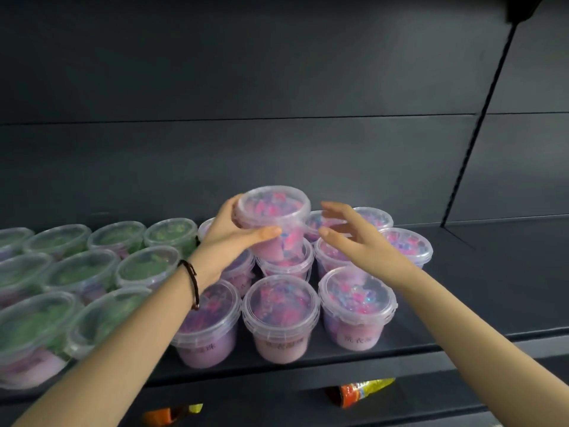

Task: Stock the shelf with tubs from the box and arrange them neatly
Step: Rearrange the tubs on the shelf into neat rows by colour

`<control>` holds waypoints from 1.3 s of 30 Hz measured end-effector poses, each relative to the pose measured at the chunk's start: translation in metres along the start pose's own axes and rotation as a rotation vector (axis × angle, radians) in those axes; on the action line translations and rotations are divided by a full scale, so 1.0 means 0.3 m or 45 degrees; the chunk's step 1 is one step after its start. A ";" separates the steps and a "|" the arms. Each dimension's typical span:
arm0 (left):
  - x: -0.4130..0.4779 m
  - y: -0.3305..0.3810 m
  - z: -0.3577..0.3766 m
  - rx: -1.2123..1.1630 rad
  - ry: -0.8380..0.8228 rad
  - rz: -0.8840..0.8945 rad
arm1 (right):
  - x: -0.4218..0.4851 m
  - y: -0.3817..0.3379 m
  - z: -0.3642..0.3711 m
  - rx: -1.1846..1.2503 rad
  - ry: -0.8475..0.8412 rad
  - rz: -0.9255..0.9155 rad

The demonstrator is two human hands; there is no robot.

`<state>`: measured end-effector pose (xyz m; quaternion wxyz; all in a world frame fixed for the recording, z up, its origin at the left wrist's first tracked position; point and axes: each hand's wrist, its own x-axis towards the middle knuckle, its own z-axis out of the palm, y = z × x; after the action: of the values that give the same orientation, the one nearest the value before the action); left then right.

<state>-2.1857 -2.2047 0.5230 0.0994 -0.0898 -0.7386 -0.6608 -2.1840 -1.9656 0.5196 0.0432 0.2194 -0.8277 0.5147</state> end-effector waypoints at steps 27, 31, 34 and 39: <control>-0.151 -0.041 0.425 1.292 -0.358 0.138 | -0.394 0.274 -0.378 0.215 0.341 0.202; -0.170 -0.036 0.425 1.416 -0.469 0.070 | -0.417 0.347 -0.385 0.179 0.225 0.260; -0.170 -0.024 0.426 1.474 -0.540 0.026 | -0.407 0.383 -0.365 0.162 0.178 0.237; -0.163 -0.028 0.417 1.466 -0.577 -0.020 | -0.370 0.409 -0.349 0.183 0.057 0.228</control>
<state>-2.1445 -2.0813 0.4886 -0.0324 -0.1546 -0.9800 -0.1214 -2.1502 -1.7933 0.4332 -0.0005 0.1354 -0.8039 0.5792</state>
